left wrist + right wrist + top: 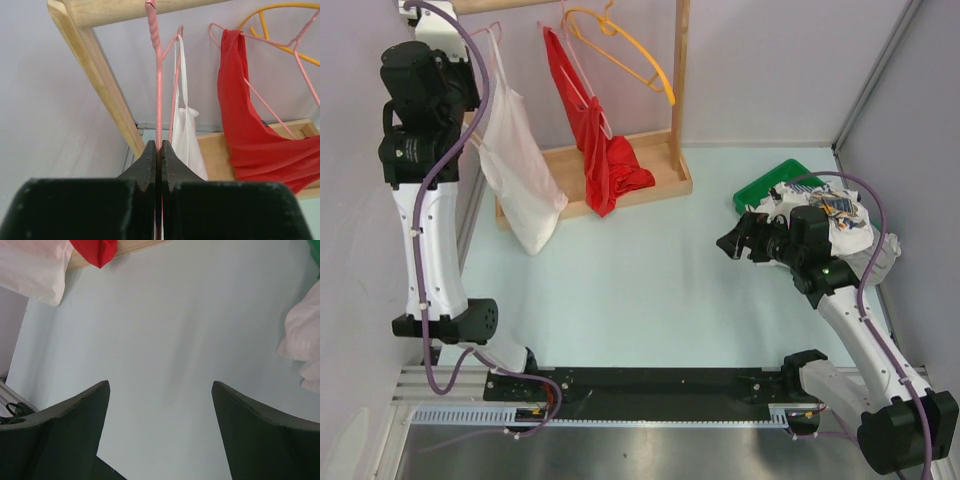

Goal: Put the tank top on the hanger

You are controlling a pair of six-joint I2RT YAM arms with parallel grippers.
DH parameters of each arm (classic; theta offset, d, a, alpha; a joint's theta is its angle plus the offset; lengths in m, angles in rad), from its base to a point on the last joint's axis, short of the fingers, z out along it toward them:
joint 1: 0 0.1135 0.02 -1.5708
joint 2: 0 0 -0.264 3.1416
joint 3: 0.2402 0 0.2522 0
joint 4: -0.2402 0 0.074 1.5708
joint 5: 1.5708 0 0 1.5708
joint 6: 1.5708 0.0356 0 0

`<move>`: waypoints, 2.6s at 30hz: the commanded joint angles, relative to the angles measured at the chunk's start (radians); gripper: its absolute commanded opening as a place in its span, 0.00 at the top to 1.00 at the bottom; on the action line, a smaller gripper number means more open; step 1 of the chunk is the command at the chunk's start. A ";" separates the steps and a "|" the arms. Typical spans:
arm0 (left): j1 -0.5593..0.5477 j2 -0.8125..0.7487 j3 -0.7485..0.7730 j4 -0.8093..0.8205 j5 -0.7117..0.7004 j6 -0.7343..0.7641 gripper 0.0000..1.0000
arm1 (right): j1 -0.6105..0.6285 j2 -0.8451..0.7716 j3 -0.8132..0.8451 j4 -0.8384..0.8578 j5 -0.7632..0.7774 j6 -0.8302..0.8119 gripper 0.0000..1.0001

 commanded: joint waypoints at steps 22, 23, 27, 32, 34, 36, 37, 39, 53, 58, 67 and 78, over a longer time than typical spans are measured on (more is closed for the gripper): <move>0.239 0.090 0.045 0.078 0.383 -0.198 1.00 | -0.029 0.034 -0.045 0.107 -0.067 0.007 0.12; 0.239 0.091 0.045 0.072 0.382 -0.198 1.00 | -0.031 0.035 -0.045 0.107 -0.071 0.007 0.12; 0.239 0.110 0.044 0.063 0.360 -0.195 1.00 | -0.031 0.037 -0.046 0.110 -0.073 0.007 0.12; 0.239 0.127 0.045 0.057 0.344 -0.195 1.00 | -0.032 0.041 -0.045 0.112 -0.076 0.010 0.12; 0.239 0.134 0.044 0.052 0.339 -0.195 1.00 | -0.031 0.043 -0.046 0.113 -0.078 0.010 0.12; 0.237 0.142 0.045 0.047 0.324 -0.195 1.00 | -0.032 0.041 -0.045 0.112 -0.078 0.010 0.12; 0.239 0.144 0.044 0.047 0.319 -0.194 1.00 | -0.032 0.041 -0.045 0.112 -0.079 0.010 0.12; 0.239 0.147 0.044 0.046 0.308 -0.194 1.00 | -0.034 0.041 -0.043 0.112 -0.079 0.010 0.12; 0.237 0.168 0.010 0.029 0.274 -0.186 1.00 | -0.034 0.046 -0.045 0.116 -0.085 0.013 0.12; 0.234 0.159 -0.001 0.029 0.279 -0.190 0.92 | -0.032 0.040 -0.049 0.115 -0.085 0.007 0.11; 0.228 0.114 -0.002 0.038 0.293 -0.207 0.25 | -0.034 0.025 -0.049 0.105 -0.082 0.006 0.11; 0.193 -0.051 -0.148 0.066 0.207 -0.200 0.00 | -0.035 0.000 -0.046 0.085 -0.079 0.001 0.11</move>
